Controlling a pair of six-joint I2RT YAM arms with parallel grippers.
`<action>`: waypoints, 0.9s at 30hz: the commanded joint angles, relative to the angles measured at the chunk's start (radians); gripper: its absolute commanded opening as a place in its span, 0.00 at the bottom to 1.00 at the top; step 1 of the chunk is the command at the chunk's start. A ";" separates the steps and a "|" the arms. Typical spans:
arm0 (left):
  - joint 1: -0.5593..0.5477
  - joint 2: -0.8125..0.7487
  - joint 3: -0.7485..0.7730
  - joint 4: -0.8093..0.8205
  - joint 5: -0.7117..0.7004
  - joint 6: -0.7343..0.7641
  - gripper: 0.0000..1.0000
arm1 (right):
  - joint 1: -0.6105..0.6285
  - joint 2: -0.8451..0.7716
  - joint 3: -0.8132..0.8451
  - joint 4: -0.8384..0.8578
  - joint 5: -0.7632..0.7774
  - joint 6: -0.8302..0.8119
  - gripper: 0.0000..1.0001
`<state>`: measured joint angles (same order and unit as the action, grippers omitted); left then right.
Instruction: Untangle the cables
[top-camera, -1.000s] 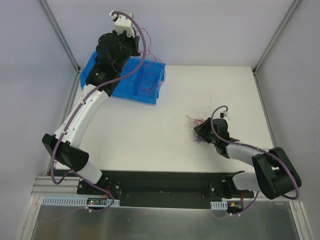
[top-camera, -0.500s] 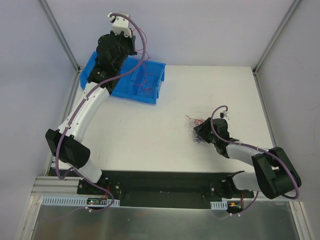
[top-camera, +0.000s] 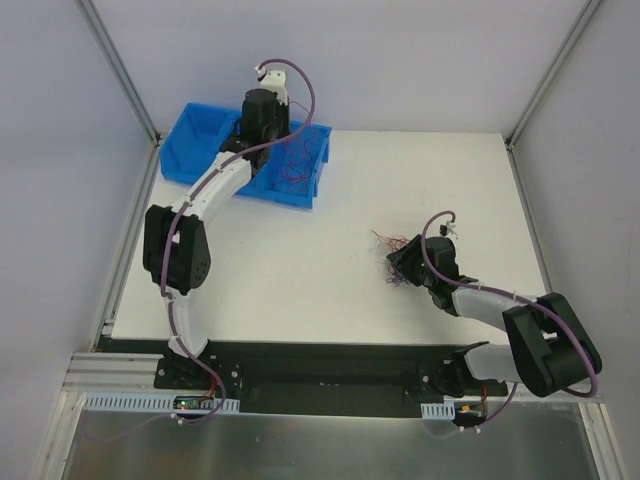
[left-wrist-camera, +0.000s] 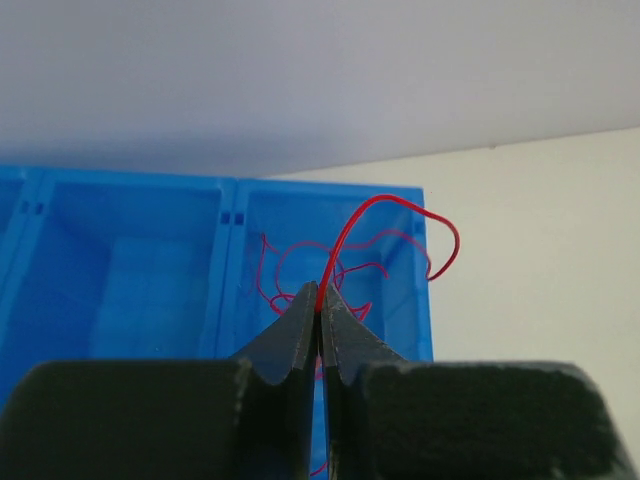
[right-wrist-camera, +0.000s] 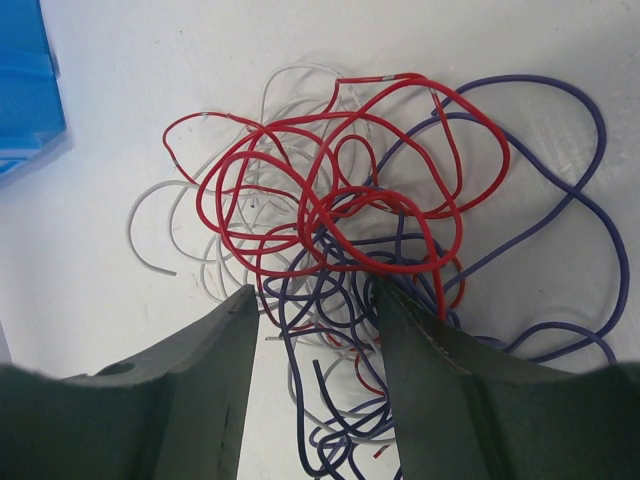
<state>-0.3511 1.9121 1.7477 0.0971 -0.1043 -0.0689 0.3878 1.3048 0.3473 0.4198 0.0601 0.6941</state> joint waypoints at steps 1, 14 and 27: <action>0.017 0.073 0.044 -0.002 0.018 -0.058 0.00 | -0.006 0.019 0.013 -0.003 -0.014 -0.015 0.53; 0.035 0.196 0.064 -0.092 0.021 -0.160 0.00 | -0.010 0.025 0.015 0.000 -0.025 -0.013 0.53; 0.046 -0.008 0.029 -0.201 0.066 -0.196 0.69 | -0.010 0.024 0.012 0.002 -0.020 -0.010 0.54</action>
<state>-0.3119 2.0785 1.7836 -0.1020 -0.0788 -0.2371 0.3809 1.3159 0.3485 0.4343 0.0402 0.6945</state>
